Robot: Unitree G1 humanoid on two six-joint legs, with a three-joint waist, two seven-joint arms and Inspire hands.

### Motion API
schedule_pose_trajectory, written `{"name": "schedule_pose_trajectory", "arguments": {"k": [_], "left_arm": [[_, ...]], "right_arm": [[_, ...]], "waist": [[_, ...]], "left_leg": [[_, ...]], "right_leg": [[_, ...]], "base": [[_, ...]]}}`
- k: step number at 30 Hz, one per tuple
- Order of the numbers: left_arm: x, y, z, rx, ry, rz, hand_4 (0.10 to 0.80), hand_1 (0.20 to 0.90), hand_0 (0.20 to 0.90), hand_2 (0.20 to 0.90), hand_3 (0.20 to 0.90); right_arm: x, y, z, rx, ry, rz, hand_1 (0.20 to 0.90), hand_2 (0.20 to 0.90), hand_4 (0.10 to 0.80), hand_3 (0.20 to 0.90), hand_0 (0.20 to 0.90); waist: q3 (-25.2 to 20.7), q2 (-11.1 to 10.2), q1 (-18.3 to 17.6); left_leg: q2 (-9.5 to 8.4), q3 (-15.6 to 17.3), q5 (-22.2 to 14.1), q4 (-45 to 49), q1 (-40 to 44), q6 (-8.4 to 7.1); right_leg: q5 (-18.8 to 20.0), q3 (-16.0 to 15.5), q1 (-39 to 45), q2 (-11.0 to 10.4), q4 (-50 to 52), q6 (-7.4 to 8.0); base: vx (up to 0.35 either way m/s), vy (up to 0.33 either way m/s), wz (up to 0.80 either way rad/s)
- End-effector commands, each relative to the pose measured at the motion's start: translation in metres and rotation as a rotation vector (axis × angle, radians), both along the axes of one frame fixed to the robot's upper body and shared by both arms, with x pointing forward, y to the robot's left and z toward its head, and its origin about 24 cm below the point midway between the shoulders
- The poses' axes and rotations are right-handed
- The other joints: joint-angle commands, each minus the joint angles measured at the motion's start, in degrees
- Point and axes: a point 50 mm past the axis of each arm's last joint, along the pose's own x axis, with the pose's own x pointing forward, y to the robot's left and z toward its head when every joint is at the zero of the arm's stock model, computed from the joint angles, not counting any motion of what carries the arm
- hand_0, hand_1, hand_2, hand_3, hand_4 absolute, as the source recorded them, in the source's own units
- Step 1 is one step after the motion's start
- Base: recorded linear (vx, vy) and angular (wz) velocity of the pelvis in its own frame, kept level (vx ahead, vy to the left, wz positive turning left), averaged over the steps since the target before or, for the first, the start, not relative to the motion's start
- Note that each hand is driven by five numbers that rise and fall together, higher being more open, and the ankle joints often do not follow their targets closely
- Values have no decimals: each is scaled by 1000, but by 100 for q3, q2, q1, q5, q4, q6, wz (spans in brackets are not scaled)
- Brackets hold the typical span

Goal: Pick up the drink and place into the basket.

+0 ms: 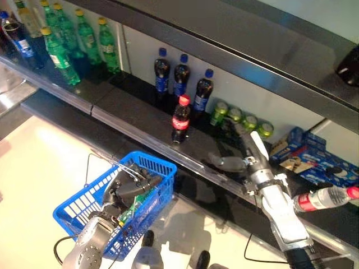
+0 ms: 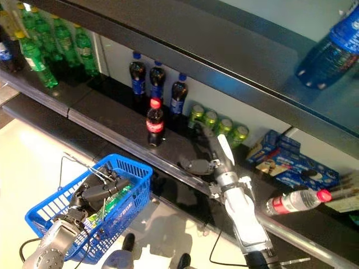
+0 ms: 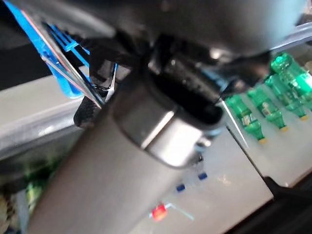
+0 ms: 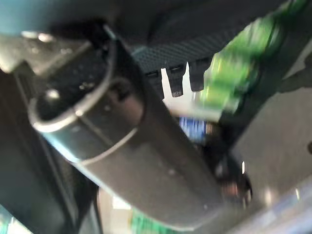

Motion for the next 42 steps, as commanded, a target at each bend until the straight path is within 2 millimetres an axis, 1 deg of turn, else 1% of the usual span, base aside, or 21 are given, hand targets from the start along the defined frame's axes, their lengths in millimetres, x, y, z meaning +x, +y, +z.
{"name": "schedule_pose_trajectory", "arguments": {"k": [1, 4, 7, 10, 11, 13, 14, 17, 18, 20, 21, 22, 24, 26, 27, 28, 29, 30, 31, 34, 42], "left_arm": [[27, 5, 107, 3, -698, 79, 100, 300, 300, 300, 200], [25, 19, 91, 38, -618, 159, 100, 300, 300, 300, 200], [19, 36, 69, 64, -511, 253, 100, 300, 300, 300, 200], [13, 47, 47, 69, -400, 321, 100, 300, 300, 300, 200], [9, 54, 35, 85, -352, 356, 100, 300, 300, 300, 200], [5, 60, 23, 81, -298, 384, 100, 300, 300, 300, 200], [0, 64, 12, 82, -242, 418, 100, 300, 300, 300, 200], [-10, 73, -12, 81, -126, 462, 100, 300, 300, 300, 200], [-10, 74, -15, 82, -109, 466, 100, 300, 300, 300, 200], [-16, 78, -38, 85, 9, 500, 100, 300, 300, 300, 200], [-17, 79, -42, 93, 28, 508, 100, 300, 300, 300, 200], [-18, 78, -51, 91, 77, 507, 100, 300, 300, 300, 200], [-21, 77, -64, 119, 153, 509, 100, 300, 300, 300, 200], [-27, 77, -77, 131, 235, 501, 100, 300, 300, 300, 200], [-27, 77, -78, 134, 246, 497, 100, 300, 300, 300, 200], [-33, 77, -87, 141, 305, 495, 100, 300, 300, 300, 200], [-37, 77, -92, 146, 339, 493, 100, 300, 300, 300, 200], [-37, 76, -93, 143, 346, 490, 100, 300, 300, 300, 200], [-43, 76, -100, 144, 393, 486, 100, 300, 300, 300, 200], [-53, 74, -110, 136, 464, 474, 100, 300, 300, 300, 200], [-71, 64, -130, 113, 584, 393, 100, 300, 300, 300, 200]], "right_arm": [[-10, -21, 26, -7, -208, -82, 900, 900, 800, 900, 900], [-16, -39, 16, 26, -189, -193, 900, 900, 800, 900, 900], [-27, -59, 2, 67, -160, -322, 900, 900, 800, 900, 900], [-37, -76, -14, 124, -116, -464, 900, 900, 800, 900, 900], [-44, -84, -25, 160, -92, -518, 900, 900, 800, 900, 900], [-51, -92, -36, 188, -58, -573, 900, 900, 800, 900, 900], [-58, -97, -48, 225, -15, -632, 900, 900, 800, 900, 900], [-72, -107, -72, 274, 82, -709, 900, 900, 800, 900, 900], [-73, -108, -75, 271, 93, -721, 900, 900, 800, 900, 900], [-80, -111, -100, 296, 230, -735, 900, 900, 800, 900, 900], [-81, -111, -106, 311, 262, -736, 900, 900, 800, 900, 900], [-85, -110, -121, 358, 348, -734, 900, 900, 800, 900, 900], [-91, -110, -139, 390, 441, -743, 900, 900, 800, 900, 900], [-102, -112, -157, 429, 529, -763, 900, 900, 800, 900, 900], [-103, -112, -159, 432, 544, -766, 900, 900, 800, 900, 900], [-113, -113, -170, 428, 598, -782, 900, 900, 800, 900, 900], [-118, -112, -177, 435, 643, -778, 900, 900, 800, 900, 900], [-119, -112, -177, 433, 651, -778, 900, 900, 800, 900, 900], [-127, -111, -185, 422, 705, -782, 900, 900, 800, 900, 900], [-139, -111, -196, 417, 786, -783, 900, 900, 800, 900, 900], [-161, -108, -213, 392, 953, -778, 900, 900, 800, 900, 900]], "waist": [[-1418, 555, -124], [-1419, 567, -221], [-1420, 576, -338], [-1419, 577, -437], [-1421, 581, -499], [-1417, 582, -555], [-1410, 586, -613], [-1400, 587, -704], [-1394, 589, -709], [-1382, 591, -785], [-1370, 588, -792], [-1363, 577, -812], [-1352, 566, -831], [-1342, 562, -843], [-1339, 562, -842], [-1343, 559, -843], [-1341, 558, -846], [-1339, 558, -846], [-1339, 560, -853], [-1335, 574, -861], [-1352, 589, -825]], "left_leg": [[-41, 295, -268, -15, 269, 223], [-45, 383, -306, -15, 305, 227], [-49, 494, -349, -15, 339, 237], [-62, 581, -388, -15, 365, 248], [-61, 635, -403, -15, 368, 255], [-63, 688, -421, -15, 378, 260], [-67, 731, -438, -15, 391, 264], [-78, 812, -472, -15, 425, 273], [-79, 824, -476, -15, 431, 274], [-89, 885, -487, -15, 460, 282], [-90, 904, -489, -10, 467, 281], [-93, 928, -500, 2, 471, 282], [-90, 963, -519, 20, 478, 285], [-87, 992, -530, 38, 484, 287], [-87, 995, -532, 40, 485, 287], [-88, 1013, -549, 52, 499, 298], [-89, 1018, -556, 60, 503, 302], [-89, 1021, -558, 62, 504, 303], [-83, 1036, -568, 76, 511, 309], [-77, 1070, -579, 97, 520, 317], [-98, 1064, -605, 140, 513, 323]], "right_leg": [[207, -342, -81, -117, 447, 125], [210, -296, -103, -141, 465, 141], [204, -255, -118, -172, 470, 153], [222, -227, -134, -207, 481, 183], [212, -205, -140, -214, 487, 188], [214, -179, -157, -227, 502, 200], [219, -156, -170, -236, 528, 208], [222, -84, -211, -250, 589, 222], [221, -71, -218, -251, 597, 223], [230, -10, -239, -262, 628, 228], [234, 7, -243, -264, 639, 229], [242, 29, -258, -270, 665, 230], [241, 57, -278, -269, 702, 223], [242, 90, -298, -263, 741, 213], [240, 95, -301, -262, 746, 212], [242, 114, -303, -255, 760, 205], [242, 135, -309, -250, 773, 200], [242, 140, -310, -249, 775, 199], [228, 165, -315, -238, 788, 186], [197, 210, -317, -221, 820, 163], [165, 224, -296, -207, 826, 130]], "base": [[0, -7, -22], [4, -9, -7], [5, -8, -21], [12, -6, -11], [5, 1, -23], [4, 8, -21], [7, 17, -32], [10, 17, -38], [6, 16, -17], [6, 20, -5], [6, 19, -6], [1, 14, -15], [2, 9, -22], [10, 4, -22], [26, 0, -24], [32, 1, -23], [33, 0, -21], [31, 7, -14], [28, 11, -7], [31, 25, -10], [31, 36, -5]]}}
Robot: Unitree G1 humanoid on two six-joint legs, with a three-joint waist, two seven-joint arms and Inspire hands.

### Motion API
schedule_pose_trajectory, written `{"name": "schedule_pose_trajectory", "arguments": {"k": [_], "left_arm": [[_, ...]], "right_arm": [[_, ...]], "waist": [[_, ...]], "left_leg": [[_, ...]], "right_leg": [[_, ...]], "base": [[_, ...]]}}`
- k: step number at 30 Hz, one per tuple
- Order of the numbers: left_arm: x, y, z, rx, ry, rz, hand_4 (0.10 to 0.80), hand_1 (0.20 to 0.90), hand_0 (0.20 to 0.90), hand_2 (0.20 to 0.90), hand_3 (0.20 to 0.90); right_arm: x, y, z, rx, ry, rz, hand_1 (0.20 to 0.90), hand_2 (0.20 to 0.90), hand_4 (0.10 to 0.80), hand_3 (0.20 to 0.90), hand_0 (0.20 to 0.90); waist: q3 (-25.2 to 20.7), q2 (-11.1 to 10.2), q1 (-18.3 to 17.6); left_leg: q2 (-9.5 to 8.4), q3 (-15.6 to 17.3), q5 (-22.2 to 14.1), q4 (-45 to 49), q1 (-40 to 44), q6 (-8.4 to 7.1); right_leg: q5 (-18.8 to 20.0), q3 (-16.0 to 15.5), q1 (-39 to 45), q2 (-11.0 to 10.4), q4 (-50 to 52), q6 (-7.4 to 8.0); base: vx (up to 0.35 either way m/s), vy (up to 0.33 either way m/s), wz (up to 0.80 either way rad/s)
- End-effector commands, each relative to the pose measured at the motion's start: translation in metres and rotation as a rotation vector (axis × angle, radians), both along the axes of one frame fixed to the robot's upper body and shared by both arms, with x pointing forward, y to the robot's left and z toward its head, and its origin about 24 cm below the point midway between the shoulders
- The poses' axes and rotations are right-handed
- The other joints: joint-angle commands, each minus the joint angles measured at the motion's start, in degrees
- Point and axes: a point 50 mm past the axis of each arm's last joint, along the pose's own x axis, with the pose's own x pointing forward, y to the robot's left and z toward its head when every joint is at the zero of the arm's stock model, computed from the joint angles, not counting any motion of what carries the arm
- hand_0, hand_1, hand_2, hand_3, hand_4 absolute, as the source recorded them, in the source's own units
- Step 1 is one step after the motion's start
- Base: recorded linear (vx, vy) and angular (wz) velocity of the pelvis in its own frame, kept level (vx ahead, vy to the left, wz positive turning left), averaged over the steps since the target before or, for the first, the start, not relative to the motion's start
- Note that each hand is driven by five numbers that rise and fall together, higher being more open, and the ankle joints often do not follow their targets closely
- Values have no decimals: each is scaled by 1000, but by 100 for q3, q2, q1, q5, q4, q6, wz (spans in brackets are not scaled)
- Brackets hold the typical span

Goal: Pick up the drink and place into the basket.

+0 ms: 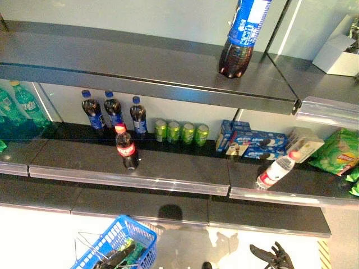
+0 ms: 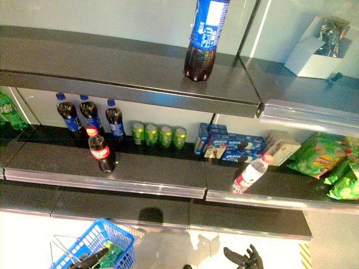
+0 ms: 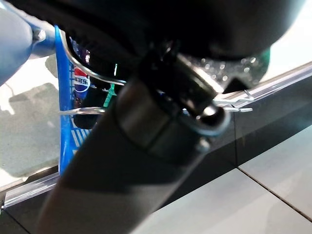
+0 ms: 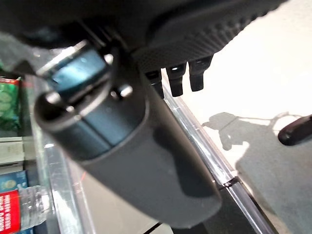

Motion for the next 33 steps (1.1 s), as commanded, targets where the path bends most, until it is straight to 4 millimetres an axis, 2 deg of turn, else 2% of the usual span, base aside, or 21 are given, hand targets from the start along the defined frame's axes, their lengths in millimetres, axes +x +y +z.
{"name": "schedule_pose_trajectory", "arguments": {"k": [1, 8, 11, 13, 15, 17, 19, 25, 30, 33], "left_arm": [[68, 28, 34, 103, -327, -97, 100, 300, 300, 300, 200], [57, 15, 23, 15, -271, -212, 100, 300, 300, 300, 200], [56, 8, 19, -14, -250, -249, 100, 300, 300, 300, 200], [56, 8, 19, -20, -242, -278, 100, 300, 300, 300, 200], [56, 9, 20, -23, -244, -277, 100, 300, 300, 300, 200], [56, 10, 20, -31, -250, -265, 100, 300, 300, 300, 200], [53, 7, 18, -39, -238, -266, 100, 300, 300, 300, 200], [44, 1, 11, -47, -173, -289, 100, 300, 300, 300, 200], [43, -6, 8, -65, -150, -323, 100, 300, 300, 300, 200], [43, -8, 7, -71, -152, -324, 100, 300, 300, 300, 200]], "right_arm": [[20, -39, 18, -114, -39, 70, 900, 900, 800, 900, 900], [8, -31, 8, -46, 56, 129, 900, 900, 800, 900, 900], [-3, -25, 1, 52, 104, 143, 900, 900, 800, 900, 900], [-7, -23, -1, 98, 137, 169, 900, 900, 800, 900, 900], [-11, -22, -3, 129, 170, 185, 900, 900, 800, 900, 900], [-15, -18, -6, 142, 219, 239, 900, 900, 800, 900, 900], [-18, -15, -8, 152, 253, 260, 900, 900, 800, 900, 900], [-20, -6, -11, 171, 286, 291, 900, 900, 800, 900, 900], [-17, -5, -11, 166, 267, 289, 900, 900, 800, 900, 900], [-16, -5, -10, 159, 264, 291, 900, 900, 800, 900, 900]], "waist": [[-252, 456, 73], [-223, 481, 23], [-169, 490, -55], [-121, 502, -39], [-103, 528, -13], [-115, 540, 40], [-140, 532, 113], [-189, 529, 75], [-228, 576, 35], [-241, 602, 22]], "left_leg": [[-215, -155, -267, 190, -53, 315], [-411, -288, -271, 129, -102, 449], [-562, -410, -288, 68, -112, 520], [-598, -316, -323, 40, -94, 533], [-586, -217, -319, 37, -101, 540], [-583, -155, -297, 68, -126, 520], [-550, -136, -277, 107, -136, 491], [-403, -95, -236, 146, -92, 396], [-282, -96, -166, 104, -82, 283], [-269, -103, -154, 105, -90, 254]], "right_leg": [[-15, -245, -20, -192, 743, 162], [105, -45, -237, -214, 1103, 231], [414, 198, -563, -250, 1311, 319], [532, 98, -759, -296, 1509, 394], [439, 7, -742, -252, 1516, 395], [235, -165, -595, -96, 1309, 322], [213, -264, -464, -95, 1102, 254], [17, -221, -176, 136, 639, 32], [-64, -267, -14, 207, 415, -51], [-78, -272, 4, 205, 385, -57]], "base": [[38, 75, 0], [41, 137, -6], [-10, 124, -27], [-70, 53, -52], [-83, -10, -39], [-79, -82, -10], [-42, -157, -2], [-24, -121, -5], [-38, -45, -1], [-10, 2, 1]]}}
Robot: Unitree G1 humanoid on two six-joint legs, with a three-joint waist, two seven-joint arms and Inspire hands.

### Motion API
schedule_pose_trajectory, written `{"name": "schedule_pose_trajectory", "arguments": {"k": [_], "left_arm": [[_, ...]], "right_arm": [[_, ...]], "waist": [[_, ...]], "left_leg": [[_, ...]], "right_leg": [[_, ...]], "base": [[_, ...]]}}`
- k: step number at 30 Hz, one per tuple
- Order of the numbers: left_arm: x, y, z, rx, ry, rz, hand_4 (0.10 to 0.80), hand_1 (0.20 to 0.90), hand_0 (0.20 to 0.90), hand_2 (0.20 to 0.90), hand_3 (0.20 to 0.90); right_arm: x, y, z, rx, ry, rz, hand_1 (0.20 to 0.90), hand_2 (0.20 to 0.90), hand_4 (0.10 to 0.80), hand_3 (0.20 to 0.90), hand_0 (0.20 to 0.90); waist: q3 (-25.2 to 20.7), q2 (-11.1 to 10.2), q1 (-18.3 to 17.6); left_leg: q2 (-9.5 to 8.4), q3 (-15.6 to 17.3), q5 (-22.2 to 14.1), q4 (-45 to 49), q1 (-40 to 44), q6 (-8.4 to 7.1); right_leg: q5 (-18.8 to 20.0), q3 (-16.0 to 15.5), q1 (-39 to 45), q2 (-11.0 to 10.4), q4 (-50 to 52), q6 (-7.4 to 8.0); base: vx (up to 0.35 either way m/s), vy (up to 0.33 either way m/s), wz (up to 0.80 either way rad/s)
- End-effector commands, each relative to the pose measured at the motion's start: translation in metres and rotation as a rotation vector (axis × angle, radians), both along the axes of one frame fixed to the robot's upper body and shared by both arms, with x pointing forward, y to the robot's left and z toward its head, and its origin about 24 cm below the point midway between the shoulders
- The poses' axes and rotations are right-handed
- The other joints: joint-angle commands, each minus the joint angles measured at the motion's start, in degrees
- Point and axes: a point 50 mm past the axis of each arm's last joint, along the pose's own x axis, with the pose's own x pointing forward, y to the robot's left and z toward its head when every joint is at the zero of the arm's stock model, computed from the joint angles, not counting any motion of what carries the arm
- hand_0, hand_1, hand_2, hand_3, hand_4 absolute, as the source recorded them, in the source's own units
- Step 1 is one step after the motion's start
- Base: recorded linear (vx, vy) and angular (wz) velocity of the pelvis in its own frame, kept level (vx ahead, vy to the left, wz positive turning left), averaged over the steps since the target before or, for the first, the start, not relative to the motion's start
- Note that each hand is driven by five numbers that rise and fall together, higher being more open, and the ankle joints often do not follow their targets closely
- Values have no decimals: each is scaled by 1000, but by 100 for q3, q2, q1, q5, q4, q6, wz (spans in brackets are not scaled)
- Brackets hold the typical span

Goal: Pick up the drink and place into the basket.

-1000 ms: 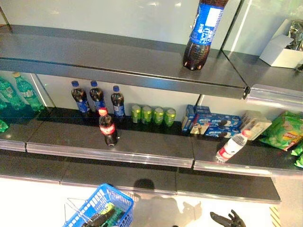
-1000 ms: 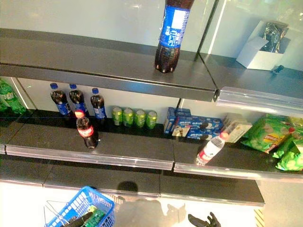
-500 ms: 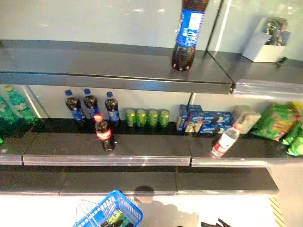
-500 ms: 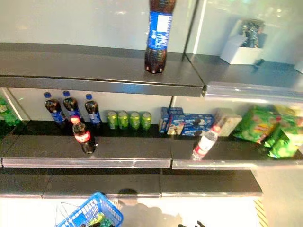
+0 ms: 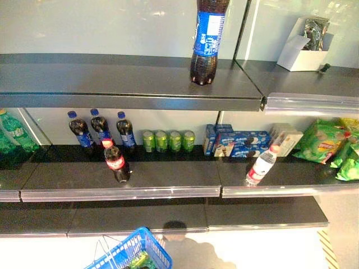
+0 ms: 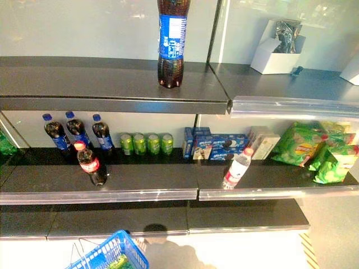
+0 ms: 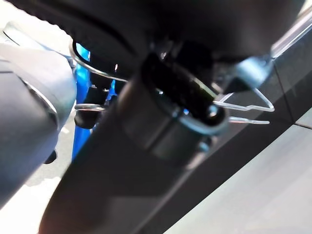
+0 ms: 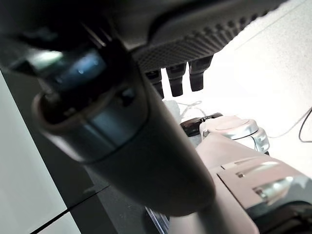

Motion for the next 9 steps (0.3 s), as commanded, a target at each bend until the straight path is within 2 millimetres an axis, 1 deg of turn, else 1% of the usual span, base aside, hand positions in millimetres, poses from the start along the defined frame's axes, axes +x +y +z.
{"name": "schedule_pose_trajectory", "arguments": {"k": [1, 9], "left_arm": [[64, 4, 17, -16, -292, -71, 100, 300, 300, 300, 200], [64, 2, 16, -23, -296, -64, 100, 300, 300, 300, 200]], "right_arm": [[24, -17, 7, -51, -64, 23, 900, 900, 800, 900, 900], [23, -20, 8, -64, -71, 10, 900, 900, 800, 900, 900]], "waist": [[54, 268, 8], [47, 283, 6]], "left_leg": [[-327, -177, -51, 99, -86, 197], [-353, -236, -72, 78, -77, 201]], "right_leg": [[-277, -45, 299, 13, 380, 134], [-321, -51, 313, 7, 381, 140]], "base": [[0, 0, 0], [0, 0, 0]]}}
